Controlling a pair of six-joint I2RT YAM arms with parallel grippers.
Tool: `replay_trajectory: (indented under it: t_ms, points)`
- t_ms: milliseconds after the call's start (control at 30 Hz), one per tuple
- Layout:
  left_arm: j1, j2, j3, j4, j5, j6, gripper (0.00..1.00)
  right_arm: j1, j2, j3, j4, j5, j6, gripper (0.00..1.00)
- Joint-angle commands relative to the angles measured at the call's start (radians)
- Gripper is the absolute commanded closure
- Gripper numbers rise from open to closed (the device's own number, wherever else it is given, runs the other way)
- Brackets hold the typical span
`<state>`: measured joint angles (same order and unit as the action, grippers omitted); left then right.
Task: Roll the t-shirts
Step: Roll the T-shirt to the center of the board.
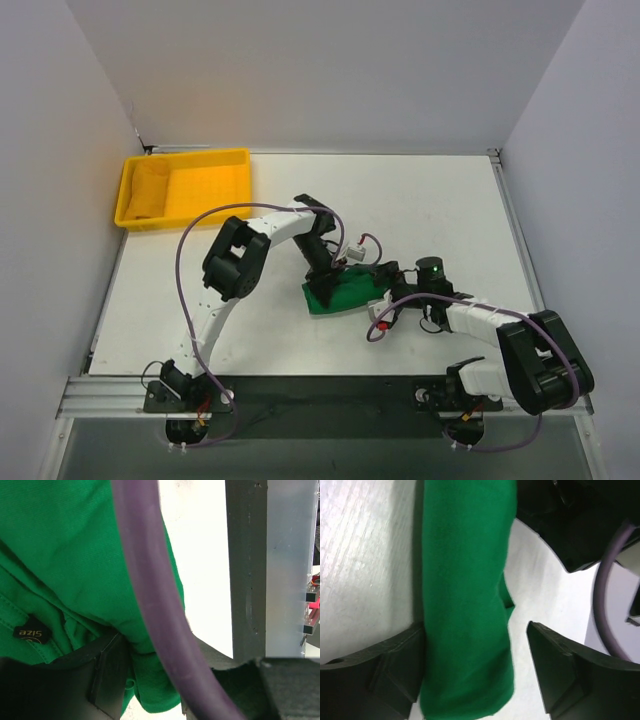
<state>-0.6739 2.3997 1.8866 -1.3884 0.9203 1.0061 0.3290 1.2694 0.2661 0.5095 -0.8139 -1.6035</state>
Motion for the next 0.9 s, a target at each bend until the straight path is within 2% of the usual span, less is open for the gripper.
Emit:
replay_trajectory:
  t_ms: [0, 33, 67, 100, 133, 167, 267, 433, 467, 500, 533, 600, 633, 667, 700, 767, 800, 833, 867]
  points:
    - [0.007, 0.049, 0.003, -0.178, -0.018, 0.054, 0.91, 0.005, 0.051, 0.034, -0.161, 0.052, -0.076, 0.29]
    - [0.008, 0.049, 0.002, -0.179, -0.015, 0.058, 0.91, 0.007, 0.05, 0.047, -0.189, 0.045, -0.09, 0.39]
    - [0.01, 0.046, -0.001, -0.181, -0.014, 0.06, 0.91, 0.007, 0.048, 0.062, -0.212, 0.044, -0.113, 0.44]
    - [0.011, 0.041, -0.004, -0.181, -0.011, 0.063, 0.9, 0.005, 0.048, 0.073, -0.26, 0.033, -0.125, 0.56]
    - [0.014, 0.036, -0.009, -0.178, -0.011, 0.075, 0.9, 0.008, 0.048, 0.087, -0.299, 0.03, -0.14, 0.61]
    - [0.016, 0.024, -0.023, -0.173, -0.008, 0.078, 0.89, 0.01, 0.051, 0.103, -0.392, 0.028, -0.18, 0.64]
    - [0.017, -0.003, -0.044, -0.141, -0.012, 0.085, 0.87, 0.015, 0.079, 0.168, -0.489, 0.027, -0.216, 0.66]
    - [0.017, -0.017, -0.066, -0.127, -0.014, 0.085, 0.84, 0.036, 0.139, 0.191, -0.396, 0.033, -0.194, 0.6]
    - [0.019, -0.023, -0.069, -0.126, -0.011, 0.085, 0.83, 0.05, 0.151, 0.208, -0.432, 0.054, -0.19, 0.64]
    - [0.017, -0.028, -0.076, -0.121, -0.011, 0.083, 0.81, 0.057, 0.175, 0.24, -0.477, 0.064, -0.188, 0.76]
    - [0.02, -0.036, -0.089, -0.109, -0.015, 0.068, 0.74, 0.061, 0.185, 0.293, -0.526, 0.068, -0.181, 0.8]
    - [0.028, -0.079, -0.109, -0.081, -0.035, 0.033, 0.66, 0.059, 0.191, 0.335, -0.635, 0.064, -0.173, 0.82]
    - [0.034, -0.109, -0.162, 0.018, -0.059, -0.066, 0.45, 0.061, 0.189, 0.378, -0.679, 0.059, -0.179, 0.82]
    - [0.049, -0.205, -0.199, 0.087, -0.087, -0.117, 0.03, 0.059, 0.186, 0.396, -0.766, 0.049, -0.182, 0.82]
    - [0.059, -0.265, -0.239, 0.23, -0.142, -0.154, 0.03, 0.058, 0.179, 0.413, -0.807, 0.048, -0.191, 0.82]
    - [0.077, -0.453, -0.371, 0.375, -0.196, -0.28, 0.03, 0.059, 0.163, 0.444, -0.88, 0.047, -0.188, 0.82]
    - [0.088, -0.508, -0.412, 0.517, -0.251, -0.338, 0.03, 0.062, 0.159, 0.449, -0.891, 0.051, -0.182, 0.82]
    - [0.088, -0.555, -0.463, 0.566, -0.371, -0.454, 0.03, 0.065, 0.154, 0.447, -0.901, 0.058, -0.177, 0.82]
    - [0.085, -0.632, -0.493, 0.603, -0.446, -0.503, 0.03, 0.068, 0.151, 0.449, -0.907, 0.065, -0.159, 0.82]
